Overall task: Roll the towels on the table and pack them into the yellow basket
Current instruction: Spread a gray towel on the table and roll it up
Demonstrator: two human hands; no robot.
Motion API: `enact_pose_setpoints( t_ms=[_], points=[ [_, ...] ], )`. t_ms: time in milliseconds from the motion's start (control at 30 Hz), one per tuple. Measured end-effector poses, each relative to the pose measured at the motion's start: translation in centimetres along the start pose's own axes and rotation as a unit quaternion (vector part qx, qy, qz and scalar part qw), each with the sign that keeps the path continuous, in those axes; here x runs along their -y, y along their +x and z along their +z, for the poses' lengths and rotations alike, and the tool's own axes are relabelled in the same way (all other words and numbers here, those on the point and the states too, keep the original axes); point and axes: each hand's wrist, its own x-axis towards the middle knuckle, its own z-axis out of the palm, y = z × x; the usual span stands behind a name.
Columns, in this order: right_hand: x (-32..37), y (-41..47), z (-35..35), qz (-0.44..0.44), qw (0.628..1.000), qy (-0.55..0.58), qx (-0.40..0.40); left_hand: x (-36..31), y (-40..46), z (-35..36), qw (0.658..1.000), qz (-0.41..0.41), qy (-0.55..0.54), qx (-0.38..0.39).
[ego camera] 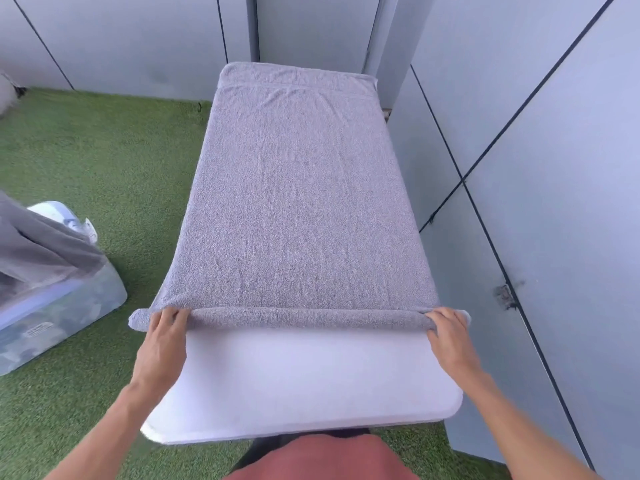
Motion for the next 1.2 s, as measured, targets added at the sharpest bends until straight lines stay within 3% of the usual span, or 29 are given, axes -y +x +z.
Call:
enact_pose_setpoints(
  t_ms=[133,233,300,367,467,600,700,800,1033,1133,1200],
  points=[
    [-0.9,0.7,-1.9,-0.033,0.995,-0.038,0.081,1.4,1.4,-1.4,0.999,0.011,-0.009,0.048],
    [-1.6,0.9,-3.9,-0.008,0.971,-0.049,0.234,2.3,1.8,-2.3,0.989,0.003,-0.008,0.147],
    [-1.6,1.2,-4.9,0.014,0.956,-0.019,0.292,2.5,2.1,-3.2,0.979,-0.019,-0.064,0.191],
    [-1.6,1.6,-4.9,0.055,0.960,0.070,0.265,2.6,2.6,-3.8,0.973,-0.041,-0.130,0.186],
    [-1.2,1.3,-3.8,0.101,0.976,0.160,0.104,2.9,3.6,-4.0,0.972,-0.073,-0.189,0.115],
    [-0.1,-1.5,-1.1,0.022,0.998,0.021,-0.059,1.8,2.3,-3.0,0.984,-0.088,-0.146,0.053],
    [0.4,-3.9,0.6,-0.022,0.994,-0.008,-0.109,0.8,-0.5,-1.8,0.998,-0.033,-0.013,-0.048],
    [0.0,-5.1,1.4,-0.059,0.993,0.025,-0.094,-0.2,-2.7,-1.4,0.996,0.026,0.031,-0.077],
    [-0.4,-1.5,0.9,-0.034,0.999,0.033,-0.004,0.1,-1.0,-1.7,1.000,0.005,0.002,-0.015],
    [-0.4,-0.6,-0.8,-0.052,0.997,0.007,0.053,0.5,-1.3,-2.0,1.000,0.005,-0.005,-0.004],
    [-0.8,0.3,-2.0,-0.046,0.990,-0.025,0.134,0.8,-1.6,-2.0,1.000,0.001,-0.010,0.001]
  ],
)
